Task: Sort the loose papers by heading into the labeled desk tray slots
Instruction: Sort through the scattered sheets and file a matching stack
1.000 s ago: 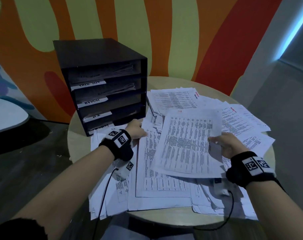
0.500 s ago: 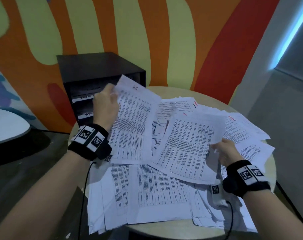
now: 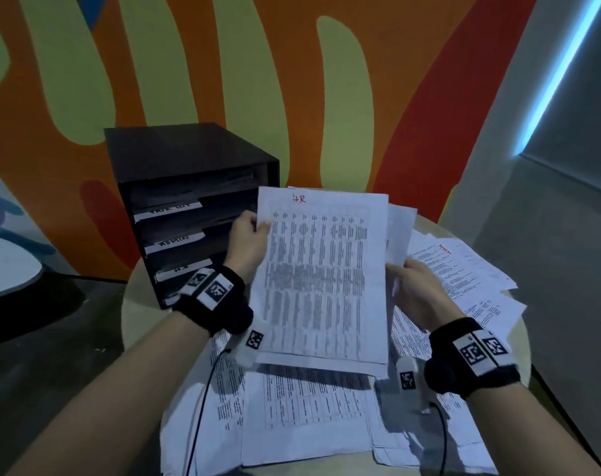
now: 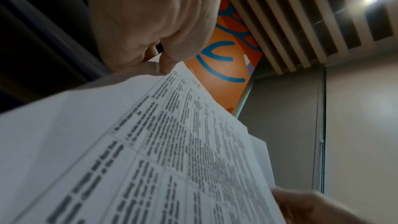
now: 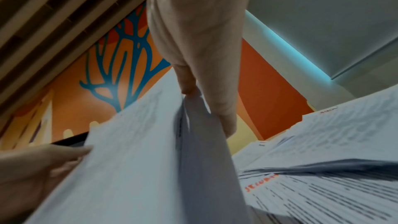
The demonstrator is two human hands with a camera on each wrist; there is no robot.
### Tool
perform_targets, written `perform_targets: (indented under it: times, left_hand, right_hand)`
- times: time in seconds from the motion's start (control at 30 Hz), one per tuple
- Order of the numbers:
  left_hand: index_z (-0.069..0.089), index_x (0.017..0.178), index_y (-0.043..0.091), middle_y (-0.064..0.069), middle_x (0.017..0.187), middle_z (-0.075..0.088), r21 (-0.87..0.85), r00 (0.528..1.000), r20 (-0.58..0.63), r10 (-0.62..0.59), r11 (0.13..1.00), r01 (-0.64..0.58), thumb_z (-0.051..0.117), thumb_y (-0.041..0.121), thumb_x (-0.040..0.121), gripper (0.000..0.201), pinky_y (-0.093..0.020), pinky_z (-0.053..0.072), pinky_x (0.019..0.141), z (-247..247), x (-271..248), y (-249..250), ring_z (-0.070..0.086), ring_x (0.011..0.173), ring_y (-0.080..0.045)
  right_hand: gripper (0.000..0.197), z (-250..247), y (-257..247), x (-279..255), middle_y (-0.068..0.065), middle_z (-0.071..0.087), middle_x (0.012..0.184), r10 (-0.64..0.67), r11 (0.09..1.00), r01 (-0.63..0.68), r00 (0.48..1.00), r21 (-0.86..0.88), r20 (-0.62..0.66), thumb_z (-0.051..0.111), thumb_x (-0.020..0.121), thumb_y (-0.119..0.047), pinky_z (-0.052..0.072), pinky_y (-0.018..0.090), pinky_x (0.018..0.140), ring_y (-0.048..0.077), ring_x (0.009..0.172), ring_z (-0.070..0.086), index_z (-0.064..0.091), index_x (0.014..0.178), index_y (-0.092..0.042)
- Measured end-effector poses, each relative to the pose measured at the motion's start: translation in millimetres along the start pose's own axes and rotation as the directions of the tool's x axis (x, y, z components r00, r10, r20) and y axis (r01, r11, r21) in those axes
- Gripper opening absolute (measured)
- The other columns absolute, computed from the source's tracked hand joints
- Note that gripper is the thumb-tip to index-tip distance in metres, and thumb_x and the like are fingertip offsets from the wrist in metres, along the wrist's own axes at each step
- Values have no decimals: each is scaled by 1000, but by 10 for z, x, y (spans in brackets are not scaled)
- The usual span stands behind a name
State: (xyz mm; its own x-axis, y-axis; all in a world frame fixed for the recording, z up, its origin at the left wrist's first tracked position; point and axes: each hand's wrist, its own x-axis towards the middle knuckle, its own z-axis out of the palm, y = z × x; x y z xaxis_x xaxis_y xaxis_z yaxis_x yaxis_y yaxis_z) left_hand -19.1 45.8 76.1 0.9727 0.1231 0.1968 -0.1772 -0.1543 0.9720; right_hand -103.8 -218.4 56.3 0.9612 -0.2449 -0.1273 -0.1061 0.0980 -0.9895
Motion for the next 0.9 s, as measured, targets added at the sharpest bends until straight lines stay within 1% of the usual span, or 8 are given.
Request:
perform_targets:
  times: [0.17, 0.27, 0.37, 0.47, 0.6, 0.7, 0.8, 0.9]
  left_hand:
    - [51, 91, 13, -14, 102, 63, -24, 994, 13, -105, 994, 105, 53, 19, 99, 10, -39, 51, 77, 209, -3, -211, 62, 88, -27]
    - [53, 90, 16, -15, 104, 66, -41, 987, 69, -146, 988, 149, 57, 19, 96, 8, -46, 54, 85, 269, -53, -269, 65, 94, -30]
    - [53, 92, 16, -18, 96, 65, -4, 986, 105, -126, 992, 128, 63, 18, 93, 10, -40, 54, 75, 218, -102, -275, 63, 86, -28]
    - [47, 107, 10, -8, 89, 57, 195, 972, 156, -178, 970, 147, 69, 8, 88, 29, -22, 50, 58, -26, -58, -323, 57, 81, -22]
    - [45, 125, -2, -23, 116, 58, 608, 883, 248, -399, 773, 179, 78, 10, 79, 57, -30, 49, 69, -331, 15, -544, 56, 89, -27]
    - [49, 96, 10, -10, 90, 53, 722, 830, 301, -469, 681, 123, 80, 9, 77, 36, -31, 43, 63, -348, -53, -622, 55, 78, -25]
    - [44, 67, 11, -8, 65, 41, 689, 876, 294, -383, 720, 84, 71, -5, 69, 31, -30, 32, 54, -289, -65, -719, 40, 60, -21]
    - [48, 66, 10, -9, 63, 45, 635, 921, 251, -299, 769, 77, 64, -8, 76, 26, -28, 35, 53, -236, -45, -755, 43, 57, -19]
  right_hand:
    - [58, 27, -19, 18, 12, 69, 118, 23, 992, -28, 999, 121, 39, 45, 94, -57, 49, 46, 97, 29, 108, 65, 63, 123, -10]
    - [29, 67, 14, -17, 13, 71, 95, -34, 995, 36, 999, -94, 25, 68, 89, -19, 53, 40, 82, 30, 88, 67, 64, 110, 1]
    - [17, 26, 42, -12, 13, 63, 72, -79, 964, 55, 993, -261, -82, 64, 73, 16, 45, 31, 61, 26, 67, 59, 64, 84, 3]
    - [17, -161, 48, 49, 11, 57, 64, -62, 964, -2, 970, -264, -235, 61, 71, 17, 40, 25, 53, 23, 56, 52, 62, 75, 1]
    - [17, -409, 104, 75, 12, 55, 71, -34, 971, -44, 947, -235, -318, 64, 75, 15, 39, 23, 48, 23, 60, 49, 59, 76, -2]
    - [18, -474, 173, 57, 13, 56, 77, -3, 974, -72, 942, -212, -335, 63, 79, 13, 39, 26, 54, 26, 70, 52, 59, 94, 5]
    - [22, -481, 216, 49, 15, 57, 84, 29, 969, -111, 941, -223, -338, 65, 81, 11, 39, 28, 56, 25, 67, 52, 58, 101, 6]
    - [24, -491, 227, 60, 16, 59, 86, 37, 964, -125, 937, -235, -348, 66, 81, 9, 42, 28, 59, 27, 73, 55, 59, 104, 7]
